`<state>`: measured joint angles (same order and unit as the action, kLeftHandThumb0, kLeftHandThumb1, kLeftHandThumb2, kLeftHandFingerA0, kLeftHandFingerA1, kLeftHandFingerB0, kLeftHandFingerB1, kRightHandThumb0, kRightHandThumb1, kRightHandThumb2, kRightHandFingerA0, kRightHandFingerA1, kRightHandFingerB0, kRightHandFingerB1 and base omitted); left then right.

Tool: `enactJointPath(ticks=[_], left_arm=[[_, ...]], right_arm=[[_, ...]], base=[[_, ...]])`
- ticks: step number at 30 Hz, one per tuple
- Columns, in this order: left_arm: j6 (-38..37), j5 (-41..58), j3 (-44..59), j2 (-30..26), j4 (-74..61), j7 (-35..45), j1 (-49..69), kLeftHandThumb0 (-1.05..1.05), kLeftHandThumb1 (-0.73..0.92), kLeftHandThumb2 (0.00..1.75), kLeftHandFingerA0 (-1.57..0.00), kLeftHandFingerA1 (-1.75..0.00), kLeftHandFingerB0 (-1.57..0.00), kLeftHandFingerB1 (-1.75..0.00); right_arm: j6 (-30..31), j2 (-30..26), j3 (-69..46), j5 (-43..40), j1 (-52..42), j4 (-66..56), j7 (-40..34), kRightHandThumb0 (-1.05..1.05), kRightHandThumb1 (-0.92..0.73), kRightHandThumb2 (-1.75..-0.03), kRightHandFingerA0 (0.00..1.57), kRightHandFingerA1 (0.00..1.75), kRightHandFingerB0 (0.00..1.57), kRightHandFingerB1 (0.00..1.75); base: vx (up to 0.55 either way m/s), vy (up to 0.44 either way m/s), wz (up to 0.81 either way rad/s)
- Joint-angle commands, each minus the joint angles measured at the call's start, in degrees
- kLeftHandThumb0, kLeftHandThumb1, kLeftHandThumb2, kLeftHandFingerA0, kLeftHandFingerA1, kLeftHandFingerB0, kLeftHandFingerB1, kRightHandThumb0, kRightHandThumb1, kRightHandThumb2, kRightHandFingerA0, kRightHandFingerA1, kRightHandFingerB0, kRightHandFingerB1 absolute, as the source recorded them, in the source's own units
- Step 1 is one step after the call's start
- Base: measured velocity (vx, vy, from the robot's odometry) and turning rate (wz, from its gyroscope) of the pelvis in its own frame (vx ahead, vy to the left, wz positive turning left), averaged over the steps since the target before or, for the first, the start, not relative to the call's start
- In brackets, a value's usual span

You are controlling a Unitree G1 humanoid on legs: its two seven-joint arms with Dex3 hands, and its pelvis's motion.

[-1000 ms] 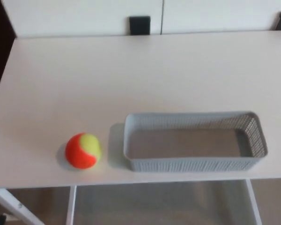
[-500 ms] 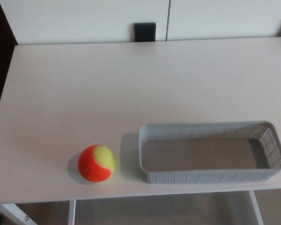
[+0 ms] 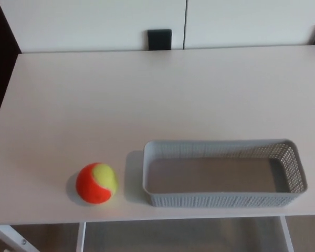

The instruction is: The robot walk towards a table in front and uses its left hand to pickup a tennis ball on the left side and put it in a container on the right hand side

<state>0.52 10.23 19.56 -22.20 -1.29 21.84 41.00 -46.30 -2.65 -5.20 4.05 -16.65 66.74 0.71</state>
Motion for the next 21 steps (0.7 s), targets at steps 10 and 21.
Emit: enactJointPath(ticks=[10, 21], left_arm=[[4.3, 3.3, 20.8, 1.6, -21.1, -10.1, -5.5, -0.33, 0.45, 0.70, 0.00, -0.21, -0.02, -0.24], [5.2, 3.1, 12.7, -11.2, -25.9, -2.9, -28.4, -0.49, 0.39, 0.72, -0.44, -0.75, -0.27, -0.70]], right_arm=[[0.6, 0.9, -1.6, -2.2, 0.7, -1.2, 1.1, -0.71, -0.83, -0.73, 0.13, 0.53, 0.07, 0.14], [1.6, 1.3, -2.9, -4.0, 1.4, -1.8, 2.5, -0.66, -0.85, -0.72, 0.13, 0.53, 0.02, 0.17]], base=[[0.00, 0.001, 0.01], [0.00, 0.000, 0.00]])
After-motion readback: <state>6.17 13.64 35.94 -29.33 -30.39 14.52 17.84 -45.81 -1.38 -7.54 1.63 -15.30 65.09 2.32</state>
